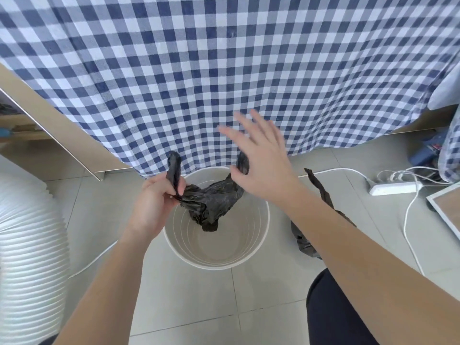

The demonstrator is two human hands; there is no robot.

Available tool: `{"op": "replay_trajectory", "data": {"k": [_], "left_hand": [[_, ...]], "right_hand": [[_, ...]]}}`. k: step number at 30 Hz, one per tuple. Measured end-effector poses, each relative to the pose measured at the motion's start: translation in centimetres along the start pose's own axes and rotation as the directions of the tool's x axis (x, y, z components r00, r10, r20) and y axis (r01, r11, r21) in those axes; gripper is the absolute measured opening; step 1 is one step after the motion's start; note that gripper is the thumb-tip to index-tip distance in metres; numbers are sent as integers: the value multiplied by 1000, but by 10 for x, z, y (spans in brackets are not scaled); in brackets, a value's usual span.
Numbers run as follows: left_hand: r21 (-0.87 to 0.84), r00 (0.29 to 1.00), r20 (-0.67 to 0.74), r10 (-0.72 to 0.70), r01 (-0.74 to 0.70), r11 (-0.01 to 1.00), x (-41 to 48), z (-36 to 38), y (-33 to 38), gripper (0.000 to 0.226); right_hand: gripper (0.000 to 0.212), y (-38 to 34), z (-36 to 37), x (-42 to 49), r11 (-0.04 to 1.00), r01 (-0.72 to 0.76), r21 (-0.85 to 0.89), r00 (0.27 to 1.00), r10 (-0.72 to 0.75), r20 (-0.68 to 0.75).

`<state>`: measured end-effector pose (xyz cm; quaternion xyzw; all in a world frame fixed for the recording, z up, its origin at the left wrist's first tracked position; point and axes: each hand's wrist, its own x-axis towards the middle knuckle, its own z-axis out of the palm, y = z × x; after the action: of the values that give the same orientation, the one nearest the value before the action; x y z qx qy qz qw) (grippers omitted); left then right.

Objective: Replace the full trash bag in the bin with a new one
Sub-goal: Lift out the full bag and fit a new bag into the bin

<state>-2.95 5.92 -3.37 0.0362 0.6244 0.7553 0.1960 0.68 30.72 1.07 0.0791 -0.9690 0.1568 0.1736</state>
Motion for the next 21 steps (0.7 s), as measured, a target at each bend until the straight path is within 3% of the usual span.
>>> {"op": "replay_trajectory", "data": {"k": [2, 5, 8, 11, 15, 17, 21], "left_hand": [[23, 999, 42, 7, -8, 1000, -2, 1, 0, 14], [-3, 996, 90, 6, -6, 1000, -5, 3, 2, 22], [-73, 994, 111, 11, -3, 997, -8, 2, 3, 27], [-127, 991, 136, 12, 6, 992, -8, -2, 5, 20], [-255, 992, 122, 30, 2, 967, -6, -1, 8, 11], [-341, 996, 85, 30, 1, 940, -7, 4, 9, 20], [-327, 999, 35, 28, -15, 945, -6, 4, 5, 24]], "right_hand": [[53, -5, 12, -2, 996, 76, 41, 990, -80, 113], [34, -9, 24, -6, 999, -52, -4, 956, 51, 289], [40, -6, 24, -7, 965, -145, -218, 833, 238, 499], [43, 2, 20, -12, 954, -127, -270, 765, 268, 585], [48, -3, 28, -14, 980, -144, -139, 742, 199, 640], [49, -4, 36, -17, 970, -241, -21, 691, 187, 698], [55, -6, 38, -23, 793, -543, 278, 640, 176, 748]]}}
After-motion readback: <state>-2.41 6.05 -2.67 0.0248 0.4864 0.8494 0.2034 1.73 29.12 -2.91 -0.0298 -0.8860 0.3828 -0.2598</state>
